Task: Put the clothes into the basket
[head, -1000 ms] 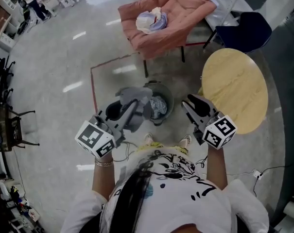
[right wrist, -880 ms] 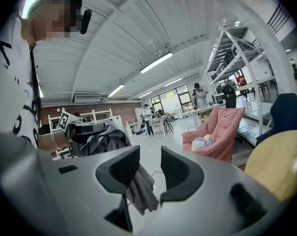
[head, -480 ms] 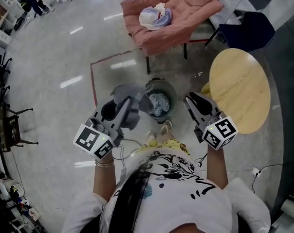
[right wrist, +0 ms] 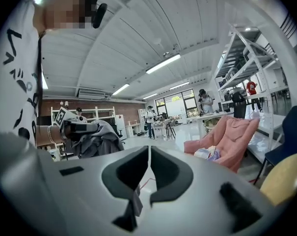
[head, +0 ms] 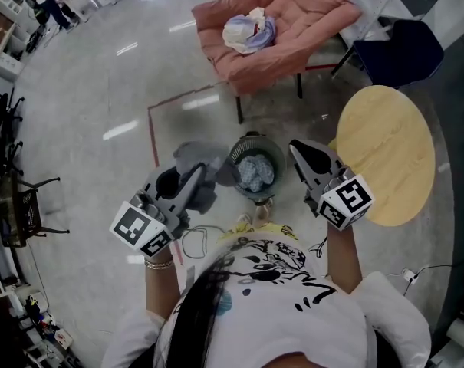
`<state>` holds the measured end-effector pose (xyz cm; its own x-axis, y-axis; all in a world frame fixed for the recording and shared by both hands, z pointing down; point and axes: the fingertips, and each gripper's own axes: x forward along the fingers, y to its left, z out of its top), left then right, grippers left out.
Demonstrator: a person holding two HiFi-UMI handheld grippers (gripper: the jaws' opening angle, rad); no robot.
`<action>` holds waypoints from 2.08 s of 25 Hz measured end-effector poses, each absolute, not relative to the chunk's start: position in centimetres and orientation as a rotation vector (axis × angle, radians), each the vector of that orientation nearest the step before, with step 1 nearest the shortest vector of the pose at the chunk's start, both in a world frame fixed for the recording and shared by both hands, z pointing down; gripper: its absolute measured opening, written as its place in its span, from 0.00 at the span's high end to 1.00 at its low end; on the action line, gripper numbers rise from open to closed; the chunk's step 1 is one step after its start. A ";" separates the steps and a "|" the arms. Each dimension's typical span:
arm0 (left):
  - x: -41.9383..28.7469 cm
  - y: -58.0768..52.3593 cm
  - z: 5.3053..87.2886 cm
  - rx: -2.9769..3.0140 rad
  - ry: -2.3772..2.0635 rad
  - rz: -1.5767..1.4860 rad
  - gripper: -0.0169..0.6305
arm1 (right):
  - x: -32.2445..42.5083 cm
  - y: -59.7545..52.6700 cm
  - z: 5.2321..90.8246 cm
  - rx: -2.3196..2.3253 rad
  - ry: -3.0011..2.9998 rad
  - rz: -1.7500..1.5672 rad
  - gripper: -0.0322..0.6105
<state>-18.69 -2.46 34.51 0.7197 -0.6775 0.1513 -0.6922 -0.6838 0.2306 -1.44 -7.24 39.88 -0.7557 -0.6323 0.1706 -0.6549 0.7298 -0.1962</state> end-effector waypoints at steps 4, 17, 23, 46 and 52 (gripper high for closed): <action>-16.8 -5.4 35.1 2.651 -1.005 0.055 0.87 | -0.1 -10.2 40.7 1.030 -2.841 0.361 0.89; -15.0 -11.5 35.5 2.672 -0.971 0.086 0.87 | 1.2 -14.8 40.5 1.060 -2.835 0.351 0.89; -14.6 -14.5 36.4 2.701 -0.801 0.114 0.87 | 1.9 -16.4 41.1 1.215 -2.760 0.392 0.89; -11.8 -19.3 39.9 2.779 0.421 0.356 0.87 | 0.6 -11.3 42.0 2.201 -2.143 0.529 0.89; -11.2 -19.2 42.6 2.712 0.471 0.383 0.87 | 0.6 -8.2 43.5 2.308 -2.018 0.608 0.89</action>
